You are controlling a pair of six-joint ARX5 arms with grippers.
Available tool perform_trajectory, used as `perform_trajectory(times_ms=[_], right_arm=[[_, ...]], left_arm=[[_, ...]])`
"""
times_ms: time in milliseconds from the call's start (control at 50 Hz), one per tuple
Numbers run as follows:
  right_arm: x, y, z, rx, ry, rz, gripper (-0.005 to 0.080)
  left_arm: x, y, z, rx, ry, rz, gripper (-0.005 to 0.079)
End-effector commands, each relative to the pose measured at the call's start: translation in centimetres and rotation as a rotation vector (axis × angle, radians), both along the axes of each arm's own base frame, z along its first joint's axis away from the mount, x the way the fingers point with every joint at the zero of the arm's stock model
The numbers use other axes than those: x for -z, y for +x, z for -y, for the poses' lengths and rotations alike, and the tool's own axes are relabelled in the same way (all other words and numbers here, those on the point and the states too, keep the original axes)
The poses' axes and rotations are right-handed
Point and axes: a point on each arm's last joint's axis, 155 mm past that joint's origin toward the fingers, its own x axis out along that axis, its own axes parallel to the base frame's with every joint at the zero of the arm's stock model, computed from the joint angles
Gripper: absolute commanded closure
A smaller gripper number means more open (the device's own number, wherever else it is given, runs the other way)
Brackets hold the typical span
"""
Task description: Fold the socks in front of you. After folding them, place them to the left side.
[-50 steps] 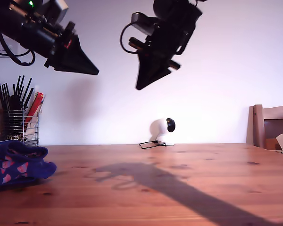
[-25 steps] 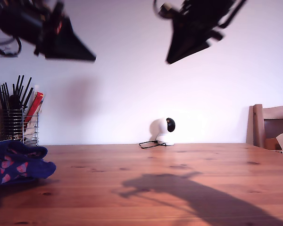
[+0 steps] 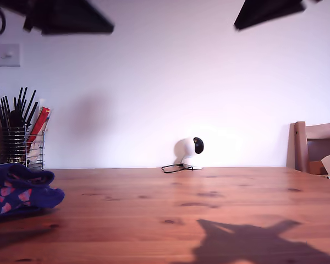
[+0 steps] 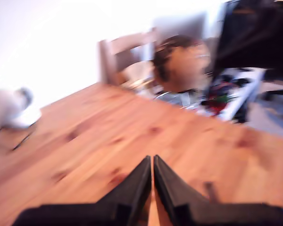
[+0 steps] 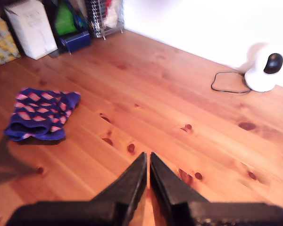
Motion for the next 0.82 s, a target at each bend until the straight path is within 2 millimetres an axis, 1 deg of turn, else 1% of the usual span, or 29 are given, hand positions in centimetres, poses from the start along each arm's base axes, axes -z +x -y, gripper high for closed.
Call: perform_trajectory(times_ms=[0,120,380,480,800], right_arm=[[1.0,-0.6,-0.3,-0.014,-0.007,-0.028,0.0765],[1.0,-0.8,-0.1,-0.014,-0.008,-0.032,0.0765],[1.8,-1.1,0.1,-0.01,-0.026,-0.063,0.0765],[2.1,-1.1,0.2,-0.008,-0.031,-0.073,0.0765],[2.1,-1.1,0.2,-0.006,-0.033,-0.074,0.0765]], left_arm=[[-0.9,-0.3,0.1,0.003,-0.016,0.026,0.0763],[-1.0,-0.7,0.4,0.017,-0.017,0.028,0.0763],[-0.9,-0.8,0.6,0.021,-0.017,0.027,0.0763],[-1.3,-0.8,0.6,0.021,-0.025,0.043,0.0763],[-1.4,-0.8,0.6,0.021,-0.026,0.043,0.0762]])
